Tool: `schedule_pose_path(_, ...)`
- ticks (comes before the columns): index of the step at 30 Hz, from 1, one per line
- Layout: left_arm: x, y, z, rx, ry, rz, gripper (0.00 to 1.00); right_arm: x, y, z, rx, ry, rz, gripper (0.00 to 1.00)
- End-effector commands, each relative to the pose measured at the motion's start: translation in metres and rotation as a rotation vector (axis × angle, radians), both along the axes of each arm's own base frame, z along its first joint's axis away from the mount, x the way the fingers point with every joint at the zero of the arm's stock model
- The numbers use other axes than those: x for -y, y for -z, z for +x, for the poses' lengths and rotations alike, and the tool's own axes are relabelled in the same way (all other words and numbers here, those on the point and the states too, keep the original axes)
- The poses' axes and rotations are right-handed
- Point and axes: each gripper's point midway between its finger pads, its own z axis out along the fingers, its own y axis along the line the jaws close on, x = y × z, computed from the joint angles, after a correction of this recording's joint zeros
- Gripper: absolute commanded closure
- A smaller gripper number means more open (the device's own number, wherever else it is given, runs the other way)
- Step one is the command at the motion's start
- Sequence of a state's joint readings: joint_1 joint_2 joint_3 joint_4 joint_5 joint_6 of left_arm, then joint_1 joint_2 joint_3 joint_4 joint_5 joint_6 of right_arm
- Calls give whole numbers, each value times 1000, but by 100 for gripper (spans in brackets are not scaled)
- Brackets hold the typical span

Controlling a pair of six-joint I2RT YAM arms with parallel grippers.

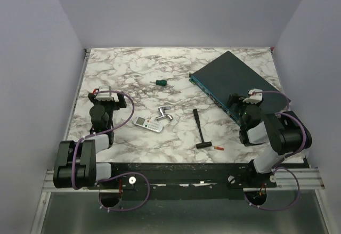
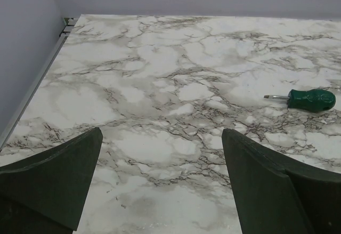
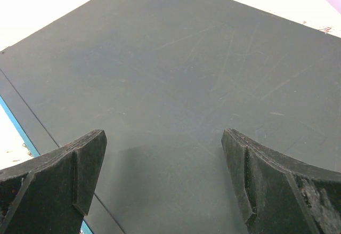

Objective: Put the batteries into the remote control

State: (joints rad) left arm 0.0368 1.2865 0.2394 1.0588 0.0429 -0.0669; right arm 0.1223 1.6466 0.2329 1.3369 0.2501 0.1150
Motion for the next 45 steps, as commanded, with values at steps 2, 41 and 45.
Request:
schedule_pose_path(2,5,-7,0,22,27,13,1,8,-8,0,27,35,3,0)
schedule_pose_path(41,-3,-44,-41,-184,-194,-329,2,5,-7,1,22,18,-1,0)
schedule_pose_path(45,-16,-36,-50,-228,-334,-460,1,5,-7,1,22,18,-1,0)
